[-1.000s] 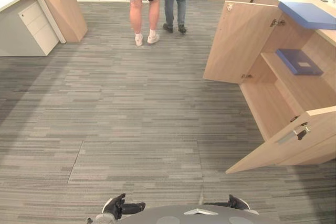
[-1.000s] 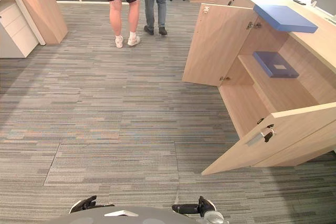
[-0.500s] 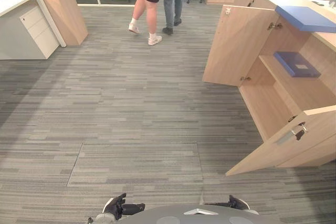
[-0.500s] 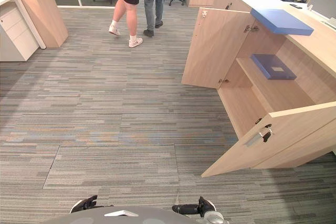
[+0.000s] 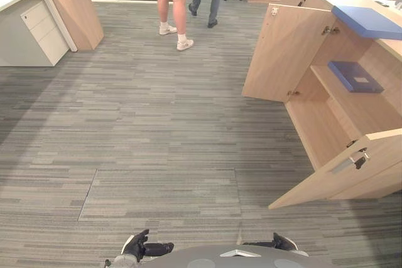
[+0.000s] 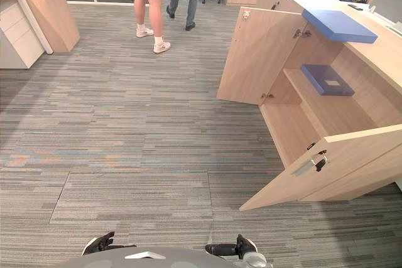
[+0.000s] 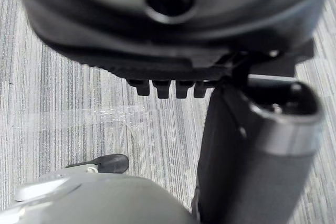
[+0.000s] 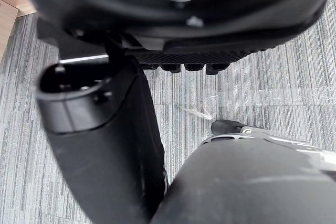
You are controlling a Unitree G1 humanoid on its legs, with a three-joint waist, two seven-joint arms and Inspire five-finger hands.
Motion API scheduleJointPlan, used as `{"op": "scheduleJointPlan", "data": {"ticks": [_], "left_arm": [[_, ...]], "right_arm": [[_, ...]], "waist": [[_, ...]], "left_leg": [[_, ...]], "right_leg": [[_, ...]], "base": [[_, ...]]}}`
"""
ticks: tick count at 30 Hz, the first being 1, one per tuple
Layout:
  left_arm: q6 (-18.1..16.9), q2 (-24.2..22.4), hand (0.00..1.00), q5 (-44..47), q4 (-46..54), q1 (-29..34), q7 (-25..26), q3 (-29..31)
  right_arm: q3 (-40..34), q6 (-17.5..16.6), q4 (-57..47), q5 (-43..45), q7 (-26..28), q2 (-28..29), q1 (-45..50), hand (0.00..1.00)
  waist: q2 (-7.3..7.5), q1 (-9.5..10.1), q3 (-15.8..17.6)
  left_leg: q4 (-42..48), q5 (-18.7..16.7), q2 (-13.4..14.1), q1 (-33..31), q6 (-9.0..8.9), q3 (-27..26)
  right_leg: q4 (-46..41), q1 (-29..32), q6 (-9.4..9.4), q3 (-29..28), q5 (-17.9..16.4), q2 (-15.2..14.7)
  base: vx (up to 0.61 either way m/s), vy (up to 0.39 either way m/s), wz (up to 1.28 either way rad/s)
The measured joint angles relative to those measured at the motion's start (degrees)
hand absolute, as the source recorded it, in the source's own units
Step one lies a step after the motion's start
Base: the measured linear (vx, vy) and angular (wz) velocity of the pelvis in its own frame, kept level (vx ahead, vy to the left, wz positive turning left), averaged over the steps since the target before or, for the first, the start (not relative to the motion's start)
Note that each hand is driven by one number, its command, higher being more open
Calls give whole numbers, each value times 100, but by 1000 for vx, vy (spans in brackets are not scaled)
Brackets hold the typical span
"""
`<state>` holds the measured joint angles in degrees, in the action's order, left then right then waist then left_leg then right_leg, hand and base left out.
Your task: Walk over to the cabinet, pick up the folder, carry it to the office cabinet, place the folder inside the office cabinet, then close the office cabinet door
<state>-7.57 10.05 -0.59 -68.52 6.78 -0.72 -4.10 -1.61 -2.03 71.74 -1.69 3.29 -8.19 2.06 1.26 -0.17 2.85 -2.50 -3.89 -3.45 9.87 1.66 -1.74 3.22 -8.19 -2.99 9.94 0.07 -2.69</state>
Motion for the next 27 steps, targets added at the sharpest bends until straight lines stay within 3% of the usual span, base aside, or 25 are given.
{"op": "scheduleJointPlan", "data": {"ticks": [15, 16, 17, 18, 19, 20, 21, 22, 23, 25, 27], "left_arm": [[-108, 70, 100, -2, 57, -56, 104, -155], [-107, 68, 100, 11, 101, -103, 122, -34], [-112, 35, 100, 22, 196, -144, 166, 108], [-112, 11, 100, 28, 233, -167, 188, 161], [-116, -14, 100, 30, 347, -188, 196, 300], [-122, -90, 100, 37, 533, -179, 198, 562], [-118, -140, 100, 39, 593, -180, 212, 671], [-132, -166, 100, 66, 681, -175, 210, 821], [-197, -174, 100, 191, 744, -187, 211, 839], [-238, -171, 100, 298, 780, -190, 225, 839], [-295, -166, 100, 297, 834, -205, 242, 833]], "right_arm": [[7, -4, -2, -4, 0, 27, -67, 100], [6, -10, -2, 12, 0, 46, -85, 100], [3, -19, -2, 41, 10, 37, -101, 100], [3, -32, -1, 42, 14, 15, -117, 100], [8, -64, 1, 43, 18, 9, -162, 100], [55, -76, -3, 44, 15, -21, -169, 100], [81, -78, -4, 45, 5, -54, -174, 100], [143, -79, -7, 44, -14, -96, -214, 100], [161, -60, 17, 46, -29, -106, -241, 100], [177, -21, 69, 42, -34, -110, -287, 100], [187, 8, 67, 51, -51, -119, -296, 100]], "waist": [[66, -5, 85], [100, -2, 157], [67, 5, 256], [28, 6, 304], [-3, 5, 394], [-72, 8, 442], [-126, 19, 485], [-82, 87, 543], [-138, 148, 569], [-68, 165, 545], [-56, 175, 583]], "left_leg": [[-67, 37, -3, -180, -39, 180], [500, -272, -2, -440, -53, 150], [1350, -698, 69, -761, -156, 65], [1764, -895, 140, -907, -257, -4], [2762, -1117, 283, -1267, -505, -181], [4008, -1087, 471, -1791, -553, -359], [4541, -989, 567, -1987, -541, -395], [5437, -794, 696, -2346, -519, -436], [5841, -1092, 797, -2587, -463, -439], [5452, -1289, 906, -2842, -419, -406], [4114, -1171, 894, -3000, -514, -151]], "right_leg": [[109, 101, 38, 218, -27, 1], [44, 112, 91, 213, -72, -10], [-77, 98, 154, 213, -186, 32], [-152, 98, 177, 212, -276, 72], [-266, 66, 237, 200, -426, 115], [-456, 48, 270, 170, -574, 166], [-536, -9, 276, 136, -654, 201], [-668, -166, 343, 34, -788, 196], [-732, -279, 360, -73, -894, 154], [-721, -350, 286, -185, -956, 16], [-724, -434, 63, -344, -1099, -320]], "base": [[-16, -26, 7], [19, -16, -3], [10, -18, -4], [0, 0, 0], [-43, -8, -1], [-33, -4, -3], [42, 16, -17], [151, 72, -28], [186, 91, -32], [229, 167, -36], [257, 261, -47]]}}
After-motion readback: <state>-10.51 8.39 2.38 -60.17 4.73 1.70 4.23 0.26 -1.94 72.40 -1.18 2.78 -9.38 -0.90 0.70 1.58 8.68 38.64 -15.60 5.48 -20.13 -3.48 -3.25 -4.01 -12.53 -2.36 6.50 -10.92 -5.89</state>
